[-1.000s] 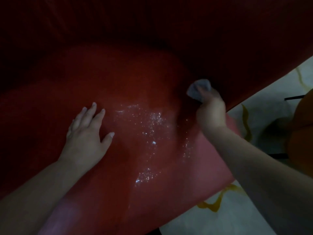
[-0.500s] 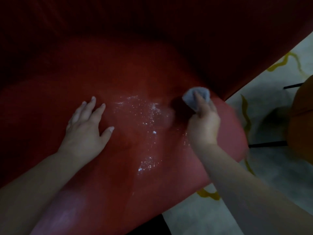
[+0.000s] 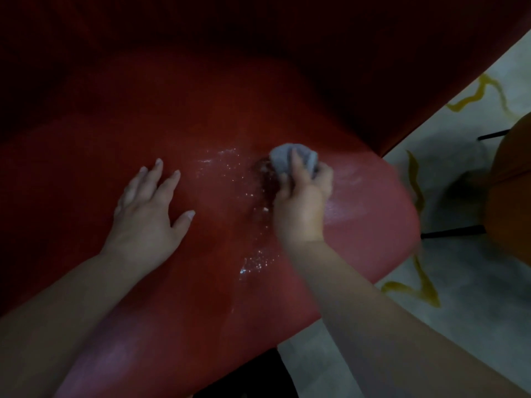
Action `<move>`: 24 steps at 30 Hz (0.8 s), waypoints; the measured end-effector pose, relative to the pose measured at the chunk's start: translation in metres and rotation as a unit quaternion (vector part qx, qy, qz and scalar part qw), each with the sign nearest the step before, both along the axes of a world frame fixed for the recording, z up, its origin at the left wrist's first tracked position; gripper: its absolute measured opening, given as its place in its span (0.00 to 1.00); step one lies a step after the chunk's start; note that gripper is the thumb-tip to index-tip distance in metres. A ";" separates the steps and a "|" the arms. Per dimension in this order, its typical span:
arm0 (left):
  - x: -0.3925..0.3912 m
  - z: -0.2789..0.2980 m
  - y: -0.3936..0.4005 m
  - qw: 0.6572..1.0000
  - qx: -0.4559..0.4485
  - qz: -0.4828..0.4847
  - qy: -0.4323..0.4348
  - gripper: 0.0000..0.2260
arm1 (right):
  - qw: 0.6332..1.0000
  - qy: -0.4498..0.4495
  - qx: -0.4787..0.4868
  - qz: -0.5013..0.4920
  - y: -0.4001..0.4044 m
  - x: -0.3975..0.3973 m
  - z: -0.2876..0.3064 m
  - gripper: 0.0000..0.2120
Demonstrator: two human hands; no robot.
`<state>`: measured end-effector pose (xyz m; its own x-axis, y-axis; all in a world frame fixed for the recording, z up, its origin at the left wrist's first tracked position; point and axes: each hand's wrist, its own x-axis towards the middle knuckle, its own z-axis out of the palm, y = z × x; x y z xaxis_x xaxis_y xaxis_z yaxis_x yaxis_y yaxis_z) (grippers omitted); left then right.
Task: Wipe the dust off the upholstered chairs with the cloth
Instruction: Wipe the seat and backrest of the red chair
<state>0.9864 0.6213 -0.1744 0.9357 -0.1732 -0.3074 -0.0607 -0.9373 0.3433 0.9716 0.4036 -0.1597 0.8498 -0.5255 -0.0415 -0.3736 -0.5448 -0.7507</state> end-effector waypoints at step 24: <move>-0.007 0.000 0.004 1.000 -0.007 0.006 -0.003 0.32 | 0.981 0.115 -0.073 -0.135 -0.003 -0.096 -0.011 0.31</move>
<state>0.9796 0.6257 -0.1748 0.9396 -0.1670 -0.2987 -0.0527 -0.9331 0.3558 0.8753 0.4006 -0.1705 0.6557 -0.7449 -0.1233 -0.6699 -0.4987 -0.5500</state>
